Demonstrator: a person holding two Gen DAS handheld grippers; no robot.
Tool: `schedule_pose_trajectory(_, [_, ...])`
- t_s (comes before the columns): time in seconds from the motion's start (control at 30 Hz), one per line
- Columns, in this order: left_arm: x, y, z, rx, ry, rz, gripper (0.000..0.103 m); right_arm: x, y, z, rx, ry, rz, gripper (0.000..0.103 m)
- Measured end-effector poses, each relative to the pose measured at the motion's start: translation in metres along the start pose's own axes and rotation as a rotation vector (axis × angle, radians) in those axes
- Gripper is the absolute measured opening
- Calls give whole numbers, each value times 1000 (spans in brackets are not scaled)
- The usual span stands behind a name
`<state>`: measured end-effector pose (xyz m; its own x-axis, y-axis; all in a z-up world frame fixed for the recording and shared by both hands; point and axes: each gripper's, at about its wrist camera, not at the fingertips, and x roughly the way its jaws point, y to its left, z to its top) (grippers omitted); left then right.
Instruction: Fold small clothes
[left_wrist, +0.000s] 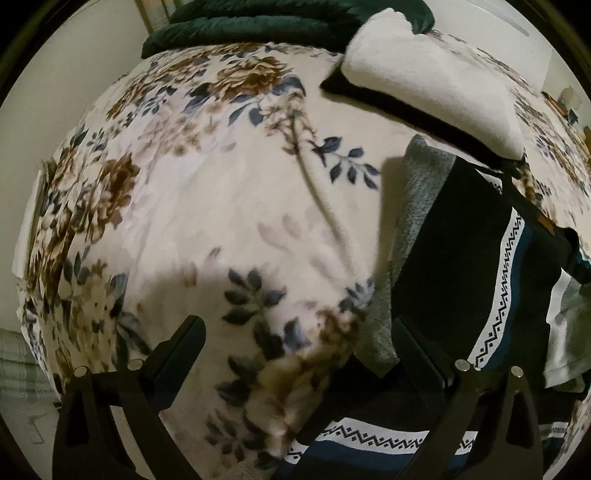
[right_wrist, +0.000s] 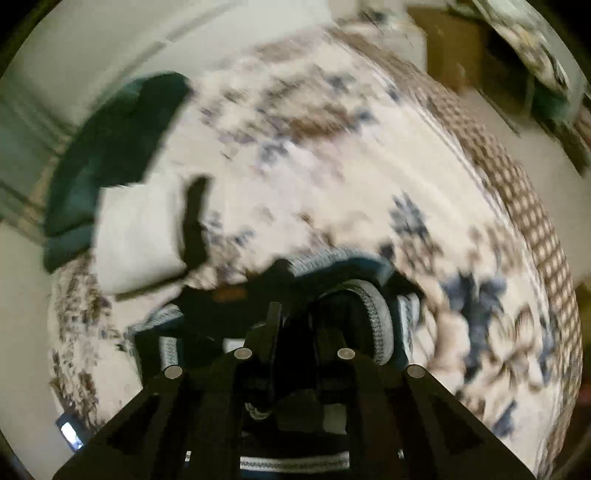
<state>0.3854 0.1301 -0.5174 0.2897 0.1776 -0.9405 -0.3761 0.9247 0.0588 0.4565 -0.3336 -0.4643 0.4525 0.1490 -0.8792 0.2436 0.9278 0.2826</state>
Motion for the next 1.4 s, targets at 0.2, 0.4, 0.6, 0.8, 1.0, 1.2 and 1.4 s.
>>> schedule_pose_trajectory(0.2, [-1,1,0,-1,-7,-12,103,57,-75,-25,-2,185,-145,27])
schedule_pose_trajectory(0.4, [-1,-1,5,15,-20,-58,103,60,-115,-53,106,247,-238,50])
schedule_pose_trajectory(0.6, [2,-4,38,-24,-23,-251,103,54,-81,-45,67,204,-187,56])
schedule_pose_trajectory(0.8, [45,-48,77,41,48,-369,82,63,-71,-42,82,201,-191,56])
schedule_pose_trajectory(1.0, [75,-82,87,150,84,-386,9,76,-85,-42,170,211,-186,56])
schedule_pose_trajectory(1.2, [77,-30,86,-7,58,-442,2,81,-91,-35,116,206,-278,56])
schedule_pose_trajectory(1.4, [79,-10,97,-60,40,-401,2,112,-100,-32,124,287,-257,56])
